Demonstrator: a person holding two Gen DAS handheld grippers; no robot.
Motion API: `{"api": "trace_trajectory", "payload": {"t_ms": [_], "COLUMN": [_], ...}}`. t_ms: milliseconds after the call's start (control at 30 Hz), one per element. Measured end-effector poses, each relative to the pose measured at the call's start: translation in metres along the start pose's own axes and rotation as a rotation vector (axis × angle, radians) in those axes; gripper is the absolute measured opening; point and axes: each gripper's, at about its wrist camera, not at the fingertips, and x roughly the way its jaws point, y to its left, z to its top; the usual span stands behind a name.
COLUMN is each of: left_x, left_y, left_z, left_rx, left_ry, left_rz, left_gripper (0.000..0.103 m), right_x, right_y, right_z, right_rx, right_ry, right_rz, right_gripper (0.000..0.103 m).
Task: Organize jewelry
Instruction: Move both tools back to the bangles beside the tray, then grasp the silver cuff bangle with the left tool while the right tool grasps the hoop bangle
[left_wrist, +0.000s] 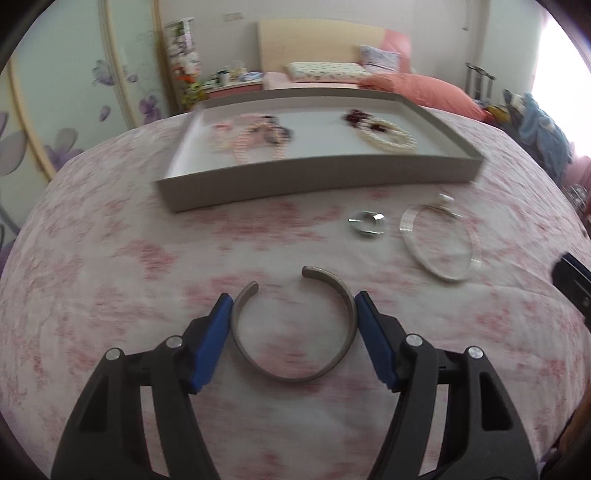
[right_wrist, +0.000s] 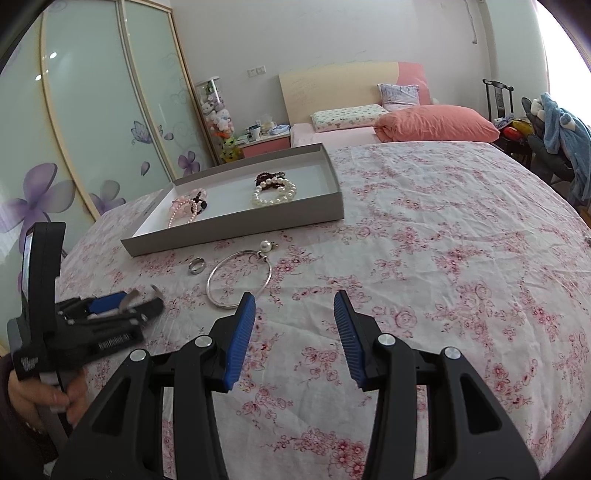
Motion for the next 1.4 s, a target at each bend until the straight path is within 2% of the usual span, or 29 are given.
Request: {"api": "trace_trajectory", "payload": {"t_ms": [200,367,533,633,700,767,900,1133,1400], "left_x": [0.007,0.012,0.012,0.012,0.012,0.012,0.013,0.013,0.013], "left_y": [0.053,0.082,0.084,0.083,0.083,0.083,0.082,0.082,0.082], "left_z": [0.011,0.018,0.019,0.019,0.019,0.019,0.019,0.019,0.020], "left_rx": [-0.090,-0.147,-0.146,-0.146,-0.146,-0.145,-0.145,-0.145,-0.144], "left_ry": [0.006,-0.004,-0.002,-0.001,-0.001,-0.001,-0.001,-0.001,0.000], "left_rz": [0.077,0.091,0.097,0.096,0.096,0.098,0.098,0.098,0.097], "left_gripper": [0.066,0.066,0.066,0.066,0.066,0.066,0.066,0.066,0.066], "right_x": [0.013,0.036,0.055,0.067,0.072,0.077,0.088,0.103,0.101], "right_y": [0.015,0.029,0.047,0.054,0.058,0.062,0.070,0.082,0.073], "right_z": [0.006,0.014,0.021,0.025,0.027,0.028,0.030,0.029,0.028], "right_rx": [-0.038,-0.063,-0.120,-0.138,-0.152,-0.167,-0.198,-0.254,-0.240], "right_ry": [0.045,0.119,0.156,0.176,0.181,0.187,0.208,0.236,0.226], "right_rz": [0.012,0.013,0.003,-0.011,-0.018,-0.031,-0.058,-0.109,-0.087], "right_gripper": [0.046,0.046,0.046,0.057,0.058,0.066,0.072,0.074,0.071]}}
